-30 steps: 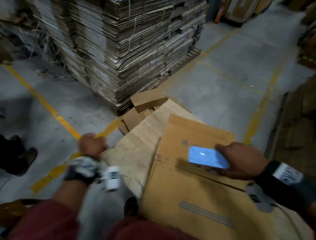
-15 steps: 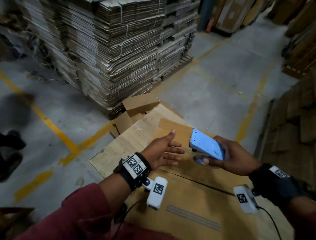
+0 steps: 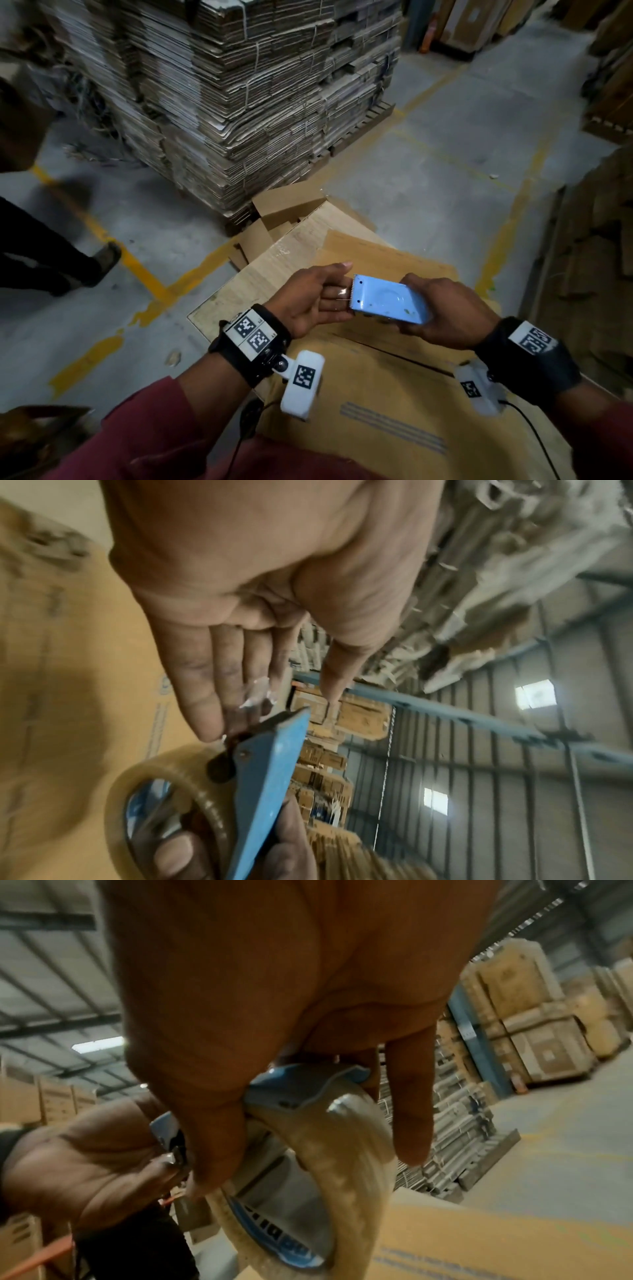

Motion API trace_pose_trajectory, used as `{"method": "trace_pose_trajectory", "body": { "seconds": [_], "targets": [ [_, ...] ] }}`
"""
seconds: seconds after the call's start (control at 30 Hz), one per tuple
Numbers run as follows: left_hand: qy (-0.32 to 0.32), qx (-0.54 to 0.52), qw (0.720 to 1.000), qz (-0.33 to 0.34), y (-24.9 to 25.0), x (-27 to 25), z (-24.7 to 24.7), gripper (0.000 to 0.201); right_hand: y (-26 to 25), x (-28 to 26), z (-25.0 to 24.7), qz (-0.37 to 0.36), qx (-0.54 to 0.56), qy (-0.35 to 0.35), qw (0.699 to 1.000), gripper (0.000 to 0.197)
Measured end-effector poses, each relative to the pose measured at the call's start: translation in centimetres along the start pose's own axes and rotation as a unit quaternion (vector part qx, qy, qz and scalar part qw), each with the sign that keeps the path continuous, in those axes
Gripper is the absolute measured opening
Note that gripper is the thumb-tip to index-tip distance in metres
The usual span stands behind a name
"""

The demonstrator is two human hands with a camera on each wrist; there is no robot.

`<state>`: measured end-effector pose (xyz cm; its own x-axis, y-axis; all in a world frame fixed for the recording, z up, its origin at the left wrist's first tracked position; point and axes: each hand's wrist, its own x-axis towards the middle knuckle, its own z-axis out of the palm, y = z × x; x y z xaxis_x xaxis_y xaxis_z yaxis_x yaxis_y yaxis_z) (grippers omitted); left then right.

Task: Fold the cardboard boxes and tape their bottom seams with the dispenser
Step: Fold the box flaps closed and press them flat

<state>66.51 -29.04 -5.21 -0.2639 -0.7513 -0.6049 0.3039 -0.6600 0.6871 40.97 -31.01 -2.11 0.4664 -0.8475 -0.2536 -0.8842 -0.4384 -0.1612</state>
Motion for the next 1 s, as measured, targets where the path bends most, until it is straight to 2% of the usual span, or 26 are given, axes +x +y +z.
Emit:
{"method": "trace_pose_trajectory", "body": {
  "seconds": [0.07, 0.17, 0.3, 0.63, 0.9, 1.0],
  "targets": [
    [0.007, -0.043, 0.999, -0.012, -0.4, -0.1, -0.7, 0.021, -0.2, 0.3, 0.1, -0.014, 0.054, 0.001, 0.998, 0.063],
    [0.028, -0.08, 0.996, -0.023, -1.1, 0.0, -1.4, 0.017, -1.0, 0.8, 0.4, -0.017, 0.06, 0.002, 0.998, 0.066],
    [0.037, -0.125, 0.991, -0.014, -1.9, -0.2, -2.2, 0.036, -2.0, 1.3, 0.4, -0.019, 0.071, 0.003, 0.997, 0.069],
    [0.13, 0.026, 0.99, 0.054, -2.1, -0.8, -3.9, 0.018, -4.4, 0.7, -0.1, -0.048, 0.01, -0.027, 0.998, 0.068],
    [0.165, 0.026, 0.985, 0.037, -2.1, -1.2, -4.9, 0.011, -4.8, -0.5, -0.3, -0.047, -0.038, -0.034, 0.998, 0.076],
    [0.176, 0.016, 0.984, 0.026, -2.7, -1.3, -5.6, 0.009, -5.1, -0.8, 0.2, -0.042, -0.05, -0.041, 0.997, 0.074]
  ]
}}
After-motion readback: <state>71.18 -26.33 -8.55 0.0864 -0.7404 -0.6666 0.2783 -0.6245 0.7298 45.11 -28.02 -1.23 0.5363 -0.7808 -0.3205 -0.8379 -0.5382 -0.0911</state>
